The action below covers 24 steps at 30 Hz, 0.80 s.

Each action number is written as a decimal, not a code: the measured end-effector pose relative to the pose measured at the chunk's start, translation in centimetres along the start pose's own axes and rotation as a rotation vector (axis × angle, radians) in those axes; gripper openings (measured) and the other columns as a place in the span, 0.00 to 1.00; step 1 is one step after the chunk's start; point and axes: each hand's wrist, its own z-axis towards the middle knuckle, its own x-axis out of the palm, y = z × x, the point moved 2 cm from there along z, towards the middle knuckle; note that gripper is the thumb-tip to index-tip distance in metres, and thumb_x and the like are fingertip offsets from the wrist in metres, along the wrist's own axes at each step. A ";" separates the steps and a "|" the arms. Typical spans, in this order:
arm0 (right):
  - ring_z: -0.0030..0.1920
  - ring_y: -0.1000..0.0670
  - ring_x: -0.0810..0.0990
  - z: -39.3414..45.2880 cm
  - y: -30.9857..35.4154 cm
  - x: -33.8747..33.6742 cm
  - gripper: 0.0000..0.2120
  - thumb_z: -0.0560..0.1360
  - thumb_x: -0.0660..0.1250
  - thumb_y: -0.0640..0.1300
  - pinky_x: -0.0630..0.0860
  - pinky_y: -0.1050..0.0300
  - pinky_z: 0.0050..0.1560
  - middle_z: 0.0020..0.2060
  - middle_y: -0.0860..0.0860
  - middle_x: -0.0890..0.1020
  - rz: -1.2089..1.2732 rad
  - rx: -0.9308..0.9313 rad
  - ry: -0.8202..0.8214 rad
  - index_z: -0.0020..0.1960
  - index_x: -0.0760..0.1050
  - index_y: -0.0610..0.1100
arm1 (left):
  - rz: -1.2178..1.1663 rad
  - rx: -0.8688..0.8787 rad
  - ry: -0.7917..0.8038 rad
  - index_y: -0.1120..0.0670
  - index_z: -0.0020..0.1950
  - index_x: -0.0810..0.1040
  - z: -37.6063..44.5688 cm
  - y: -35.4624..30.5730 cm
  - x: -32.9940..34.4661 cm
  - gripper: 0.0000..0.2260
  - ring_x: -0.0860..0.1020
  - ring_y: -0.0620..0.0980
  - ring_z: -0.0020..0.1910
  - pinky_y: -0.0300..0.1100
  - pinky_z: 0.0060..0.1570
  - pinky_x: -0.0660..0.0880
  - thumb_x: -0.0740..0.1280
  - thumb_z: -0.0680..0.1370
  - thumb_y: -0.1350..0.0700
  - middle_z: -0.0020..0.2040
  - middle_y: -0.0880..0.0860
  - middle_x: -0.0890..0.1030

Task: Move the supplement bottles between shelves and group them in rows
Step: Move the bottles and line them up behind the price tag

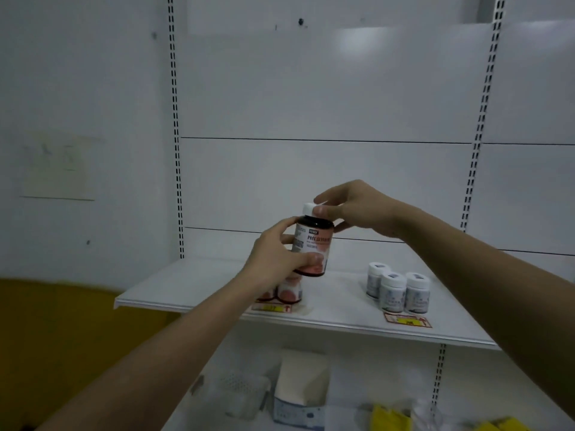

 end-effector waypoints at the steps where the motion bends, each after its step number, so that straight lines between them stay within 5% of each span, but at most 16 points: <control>1: 0.48 0.52 0.83 1.4 0.3 0.6 0.19 0.77 0.70 0.45 0.82 0.62 0.41 0.52 0.45 0.83 0.004 -0.004 -0.026 0.64 0.76 0.37 | 0.005 0.002 0.035 0.41 0.72 0.67 1.1 0.5 -1.3 0.36 0.80 0.44 0.54 0.37 0.43 0.77 0.79 0.67 0.51 0.61 0.47 0.79; 6: 0.52 0.46 0.82 8.3 0.9 3.2 0.22 0.76 0.71 0.45 0.81 0.57 0.45 0.56 0.41 0.82 0.009 0.033 -0.174 0.66 0.73 0.35 | 0.056 -0.056 -0.012 0.44 0.74 0.67 6.1 6.3 -7.8 0.30 0.74 0.46 0.62 0.41 0.55 0.67 0.68 0.74 0.39 0.65 0.47 0.76; 13: 0.58 0.41 0.78 16.3 -1.8 7.2 0.23 0.75 0.72 0.46 0.77 0.44 0.61 0.61 0.41 0.78 -0.099 0.141 -0.270 0.67 0.73 0.38 | 0.342 -0.216 0.077 0.49 0.70 0.74 8.9 21.0 -10.3 0.19 0.74 0.52 0.66 0.41 0.64 0.67 0.62 0.81 0.45 0.69 0.52 0.75; 16: 0.57 0.42 0.78 18.7 -3.6 9.0 0.21 0.75 0.72 0.45 0.79 0.46 0.58 0.60 0.42 0.77 -0.126 0.173 -0.214 0.66 0.74 0.43 | 0.457 -0.223 0.156 0.47 0.72 0.71 9.8 24.7 -8.8 0.20 0.70 0.51 0.70 0.41 0.66 0.63 0.59 0.81 0.43 0.73 0.50 0.71; 19: 0.55 0.43 0.78 20.1 -5.6 10.7 0.18 0.74 0.72 0.44 0.79 0.54 0.45 0.56 0.44 0.77 -0.129 0.206 -0.094 0.64 0.75 0.48 | 0.783 -0.246 0.286 0.43 0.77 0.59 10.1 27.1 -7.2 0.25 0.54 0.53 0.78 0.56 0.75 0.48 0.51 0.81 0.37 0.80 0.50 0.56; 24: 0.52 0.48 0.79 20.7 -9.5 12.5 0.14 0.74 0.72 0.42 0.81 0.56 0.43 0.52 0.49 0.79 -0.069 0.284 0.093 0.59 0.79 0.51 | 0.976 -0.286 0.373 0.38 0.78 0.50 10.0 28.4 -6.5 0.28 0.44 0.55 0.79 0.64 0.72 0.38 0.43 0.79 0.32 0.81 0.47 0.47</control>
